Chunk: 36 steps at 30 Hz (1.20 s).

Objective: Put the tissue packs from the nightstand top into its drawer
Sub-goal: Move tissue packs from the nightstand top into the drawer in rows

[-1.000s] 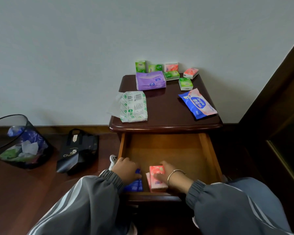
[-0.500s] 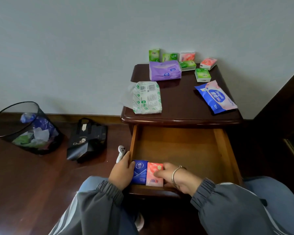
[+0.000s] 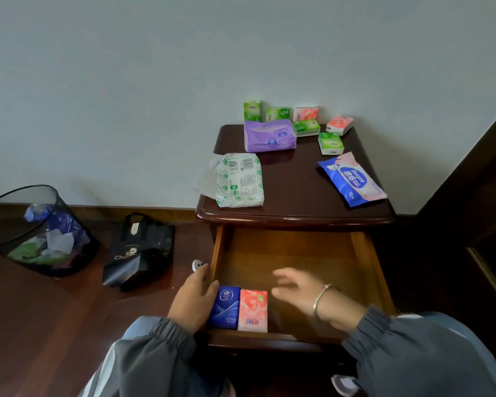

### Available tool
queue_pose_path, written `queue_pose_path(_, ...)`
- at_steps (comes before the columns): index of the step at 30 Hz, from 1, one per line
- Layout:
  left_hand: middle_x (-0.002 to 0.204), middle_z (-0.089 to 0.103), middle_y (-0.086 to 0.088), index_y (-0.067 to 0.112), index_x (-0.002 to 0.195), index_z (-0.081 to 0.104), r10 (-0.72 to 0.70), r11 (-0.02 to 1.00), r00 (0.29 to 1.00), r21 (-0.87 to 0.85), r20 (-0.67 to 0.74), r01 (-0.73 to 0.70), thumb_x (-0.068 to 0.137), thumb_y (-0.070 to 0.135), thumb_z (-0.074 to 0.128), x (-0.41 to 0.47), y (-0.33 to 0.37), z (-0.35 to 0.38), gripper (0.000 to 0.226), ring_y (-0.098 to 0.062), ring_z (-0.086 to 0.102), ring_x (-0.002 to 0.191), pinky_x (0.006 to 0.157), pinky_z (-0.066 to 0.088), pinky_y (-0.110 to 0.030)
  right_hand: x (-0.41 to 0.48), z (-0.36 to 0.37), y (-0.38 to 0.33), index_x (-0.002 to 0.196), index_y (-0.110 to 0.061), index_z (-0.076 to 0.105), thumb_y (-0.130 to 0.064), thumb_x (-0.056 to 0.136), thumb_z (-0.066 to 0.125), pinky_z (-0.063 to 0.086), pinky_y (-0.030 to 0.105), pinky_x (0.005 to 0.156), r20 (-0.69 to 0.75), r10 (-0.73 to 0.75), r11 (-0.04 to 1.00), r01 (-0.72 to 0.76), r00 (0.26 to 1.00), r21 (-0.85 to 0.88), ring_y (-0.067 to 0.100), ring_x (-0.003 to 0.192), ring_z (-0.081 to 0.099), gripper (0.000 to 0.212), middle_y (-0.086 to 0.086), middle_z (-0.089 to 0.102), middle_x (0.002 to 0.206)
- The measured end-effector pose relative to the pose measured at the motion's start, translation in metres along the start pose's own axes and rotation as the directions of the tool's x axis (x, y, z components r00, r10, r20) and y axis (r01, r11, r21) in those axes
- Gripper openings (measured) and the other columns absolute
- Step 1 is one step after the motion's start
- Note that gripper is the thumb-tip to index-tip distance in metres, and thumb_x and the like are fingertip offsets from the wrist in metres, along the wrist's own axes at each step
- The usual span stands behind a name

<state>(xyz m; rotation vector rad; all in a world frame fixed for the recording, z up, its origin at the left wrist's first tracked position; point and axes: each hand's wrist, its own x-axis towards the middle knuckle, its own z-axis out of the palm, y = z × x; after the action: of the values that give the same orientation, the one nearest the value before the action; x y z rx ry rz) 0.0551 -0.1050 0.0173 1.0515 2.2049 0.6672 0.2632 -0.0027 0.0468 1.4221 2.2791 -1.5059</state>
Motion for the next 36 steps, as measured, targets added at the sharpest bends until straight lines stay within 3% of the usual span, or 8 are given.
queue_pose_path(4, 0.133, 0.054, 0.0, 0.018, 0.138, 0.047, 0.265, 0.963, 0.947, 0.095, -0.183, -0.252, 0.094, 0.022, 0.056, 0.009, 0.033, -0.025, 0.045, -0.004, 0.051, 0.109, 0.09, 0.041, -0.017, -0.001, -0.074, 0.008, 0.115, -0.022, 0.063, -0.022, 0.085, 0.066, 0.038, 0.0, 0.079, -0.419, -0.223, 0.973, 0.224, 0.88, -0.047, 0.005, 0.102, 0.06, 0.03, -0.006, 0.067, 0.114)
queue_pose_path(8, 0.12, 0.058, 0.002, 0.017, 0.126, 0.057, 0.534, 0.845, 0.811, 0.196, -0.24, -0.498, 0.093, 0.015, 0.056, 0.04, 0.086, -0.048, 0.033, -0.007, 0.054, 0.103, 0.088, 0.041, -0.019, 0.032, -0.156, 0.024, 0.124, -0.013, 0.057, -0.03, 0.082, 0.069, 0.043, 0.032, 0.093, -0.668, -0.254, 0.961, 0.104, 0.7, -0.256, 0.023, 0.116, 0.053, 0.047, 0.008, 0.06, 0.124)
queue_pose_path(11, 0.121, 0.056, -0.002, 0.012, 0.124, 0.057, 0.627, 0.777, 0.746, 0.247, -0.224, -0.579, 0.093, 0.012, 0.055, 0.077, 0.127, -0.053, 0.031, -0.015, 0.054, 0.11, 0.091, 0.039, -0.021, 0.077, -0.201, 0.024, 0.137, -0.012, 0.042, -0.046, 0.081, 0.065, 0.03, 0.041, 0.106, -0.646, -0.25, 0.929, -0.01, 0.721, -0.37, 0.035, 0.129, 0.039, 0.068, 0.015, 0.045, 0.14)
queue_pose_path(14, 0.122, 0.057, -0.006, 0.008, 0.123, 0.058, 0.665, 0.743, 0.716, 0.284, -0.212, -0.606, 0.092, 0.009, 0.055, 0.122, 0.161, -0.048, 0.031, -0.019, 0.053, 0.113, 0.095, 0.033, -0.017, 0.125, -0.223, 0.019, 0.147, -0.03, 0.019, -0.069, 0.081, 0.045, 0.017, 0.05, 0.114, -0.605, -0.145, 0.889, -0.165, 0.783, -0.427, 0.03, 0.145, 0.01, 0.08, 0.003, 0.015, 0.158)
queue_pose_path(17, 0.124, 0.055, -0.008, 0.007, 0.125, 0.056, 0.66, 0.746, 0.722, 0.291, -0.208, -0.598, 0.091, 0.008, 0.055, 0.161, 0.181, -0.038, 0.035, -0.023, 0.052, 0.114, 0.099, 0.036, -0.027, 0.16, -0.227, 0.022, 0.147, -0.039, 0.007, -0.081, 0.075, 0.035, 0.014, 0.056, 0.113, -0.501, -0.023, 0.858, -0.24, 0.865, -0.455, 0.027, 0.146, 0.0, 0.088, -0.005, -0.004, 0.159)
queue_pose_path(22, 0.126, 0.053, -0.009, 0.009, 0.127, 0.055, 0.656, 0.747, 0.717, 0.337, -0.235, -0.573, 0.09, 0.011, 0.056, 0.216, 0.207, -0.025, 0.037, -0.029, 0.053, 0.111, 0.095, 0.044, -0.044, 0.18, -0.226, 0.031, 0.145, -0.041, 0.015, -0.085, 0.07, 0.028, 0.022, 0.054, 0.111, -0.517, -0.05, 0.809, -0.269, 0.854, -0.522, 0.028, 0.145, 0.008, 0.088, -0.008, -0.007, 0.158)
queue_pose_path(26, 0.131, 0.049, -0.011, 0.009, 0.131, 0.049, 0.689, 0.68, 0.69, 0.529, -0.223, -0.508, 0.089, 0.016, 0.054, 0.276, 0.25, -0.031, 0.042, -0.032, 0.046, 0.118, 0.097, 0.039, -0.044, 0.18, -0.224, 0.032, 0.146, -0.04, 0.012, -0.081, 0.076, 0.029, 0.021, 0.05, 0.112, -0.532, -0.069, 0.808, -0.266, 0.844, -0.526, 0.026, 0.145, 0.008, 0.083, -0.008, -0.009, 0.158)
queue_pose_path(36, 0.138, 0.044, -0.012, 0.014, 0.14, 0.036, 0.492, 0.747, 0.829, 0.617, -0.267, -0.245, 0.087, 0.021, 0.055, 0.397, 0.265, -0.048, 0.057, -0.035, 0.04, 0.126, 0.098, 0.036, -0.048, 0.18, -0.221, 0.032, 0.147, -0.039, -0.002, -0.081, 0.076, 0.022, 0.018, 0.047, 0.116, -0.551, -0.089, 0.811, -0.261, 0.83, -0.523, 0.024, 0.147, -0.002, 0.087, -0.009, -0.017, 0.157)
